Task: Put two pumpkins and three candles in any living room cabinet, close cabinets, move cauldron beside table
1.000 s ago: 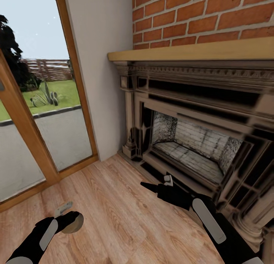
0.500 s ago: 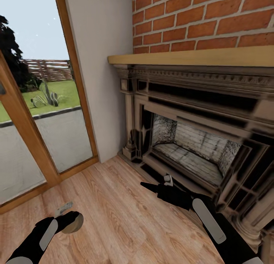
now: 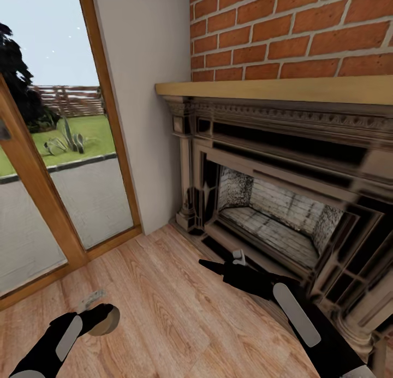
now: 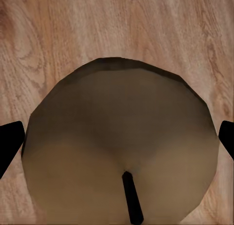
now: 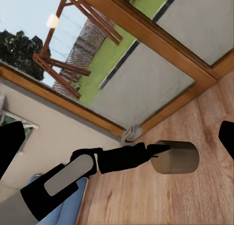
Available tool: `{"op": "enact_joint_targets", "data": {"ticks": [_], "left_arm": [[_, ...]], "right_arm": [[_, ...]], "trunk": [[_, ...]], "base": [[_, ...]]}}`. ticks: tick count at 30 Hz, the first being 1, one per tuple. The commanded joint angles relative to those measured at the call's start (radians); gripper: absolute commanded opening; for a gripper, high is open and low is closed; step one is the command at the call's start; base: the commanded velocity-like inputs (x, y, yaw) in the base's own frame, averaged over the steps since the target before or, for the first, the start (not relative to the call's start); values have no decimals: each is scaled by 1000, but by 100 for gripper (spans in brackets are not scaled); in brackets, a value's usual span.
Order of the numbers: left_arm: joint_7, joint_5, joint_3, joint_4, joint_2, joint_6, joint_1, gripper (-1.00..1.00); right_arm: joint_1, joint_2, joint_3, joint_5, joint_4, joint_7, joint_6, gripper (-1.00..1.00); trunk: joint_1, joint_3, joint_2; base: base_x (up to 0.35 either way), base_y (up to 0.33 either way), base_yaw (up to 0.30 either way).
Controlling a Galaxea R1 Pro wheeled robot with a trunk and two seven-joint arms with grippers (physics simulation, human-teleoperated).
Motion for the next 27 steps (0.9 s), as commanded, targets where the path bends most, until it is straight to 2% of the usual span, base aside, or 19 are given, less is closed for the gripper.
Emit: {"op": "enact_joint_targets", "data": {"ticks": [1,4,9,11,21,27], "left_arm": [[7,12,4,-5,0,5,0,-100],[6,12,3,-1,-1,5,4,-100],[4,16,3,29,-29,-7,34,-100],[4,18,4,41,-30,-8,38,-100],[4,18,1,100,-35,-10,40,-100],[4,18,0,102,-36,-10,40,-100]], "right_arm": [[-5,-1,7,-5,1,-1,4,100],[-4,-1,18,-4,7,-1,4,100],[4,1,46,11,36,16,-15,100],[4,1,57,12,47,16,-24,100],[4,0,59,13,103,18,-31,100],[4,0,59,13,137,17,-31,100]], "trunk": [[0,-1,-1],[0,-1,-1],[0,-1,-1],[0,-1,-1],[0,-1,-1],[0,-1,-1]], "base": [[0,0,0],[0,0,0],[-3,0,0],[-77,0,0],[-95,0,0],[-79,0,0]]}}
